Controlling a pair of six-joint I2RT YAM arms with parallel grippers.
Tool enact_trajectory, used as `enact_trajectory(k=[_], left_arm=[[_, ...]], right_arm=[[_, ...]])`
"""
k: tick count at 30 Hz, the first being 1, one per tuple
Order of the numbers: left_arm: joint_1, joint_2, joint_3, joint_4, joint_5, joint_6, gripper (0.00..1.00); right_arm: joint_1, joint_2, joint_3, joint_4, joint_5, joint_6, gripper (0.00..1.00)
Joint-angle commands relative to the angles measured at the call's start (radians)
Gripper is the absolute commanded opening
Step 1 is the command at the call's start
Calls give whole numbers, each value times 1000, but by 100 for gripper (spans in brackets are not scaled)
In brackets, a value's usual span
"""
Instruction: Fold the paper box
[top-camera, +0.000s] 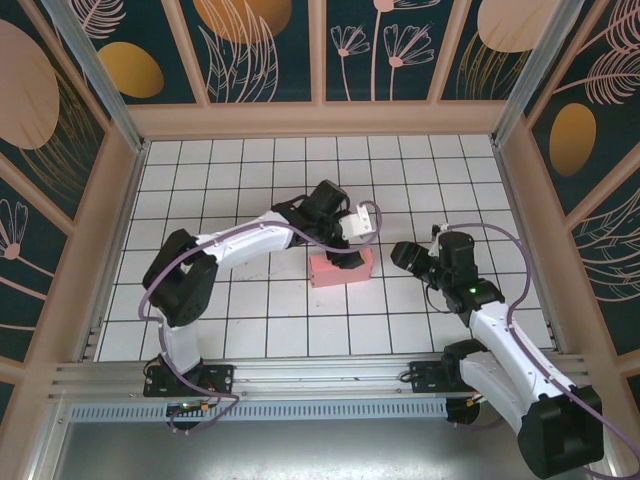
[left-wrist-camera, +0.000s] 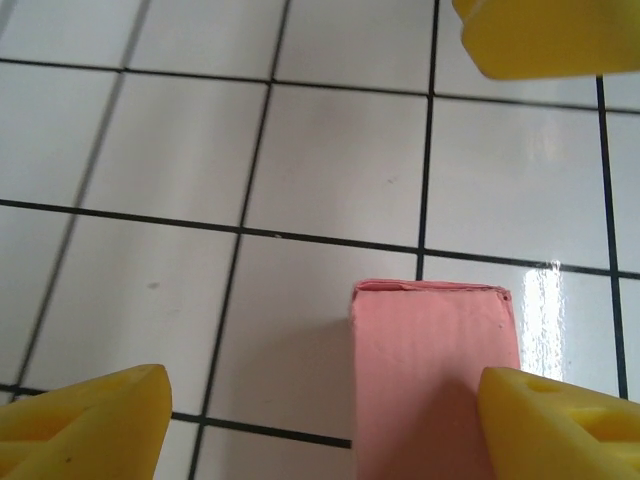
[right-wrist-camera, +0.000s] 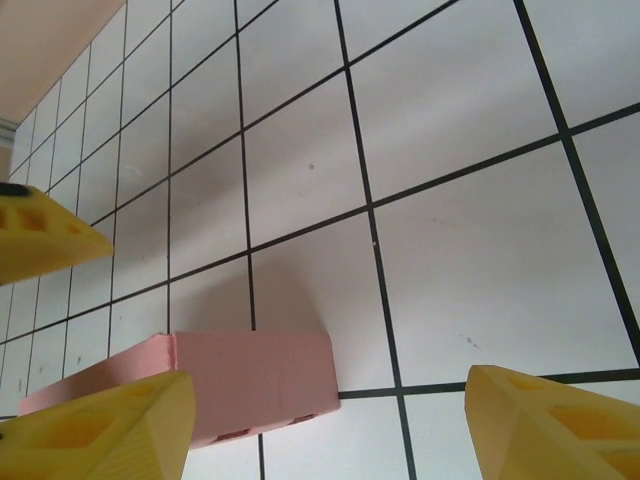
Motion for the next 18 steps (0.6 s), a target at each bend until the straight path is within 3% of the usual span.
enact_trajectory(k=[1, 6, 9, 14, 18], left_arm=[[-15, 51, 67, -127, -48, 53, 74], [-26, 78, 98, -168, -63, 55, 59], [-28, 69, 99, -165, -65, 55, 58], [-29, 25, 108, -121, -87, 3, 72], [-29, -33, 99, -30, -4, -67, 81]], right_arm=[[-13, -6, -26, 1, 20, -6, 72], [-18, 7, -41, 12, 23, -14, 71], [-18, 16, -42, 20, 19, -16, 71], [-19, 24, -41, 27, 13, -19, 71], [-20, 29, -44, 42, 4, -10, 71]])
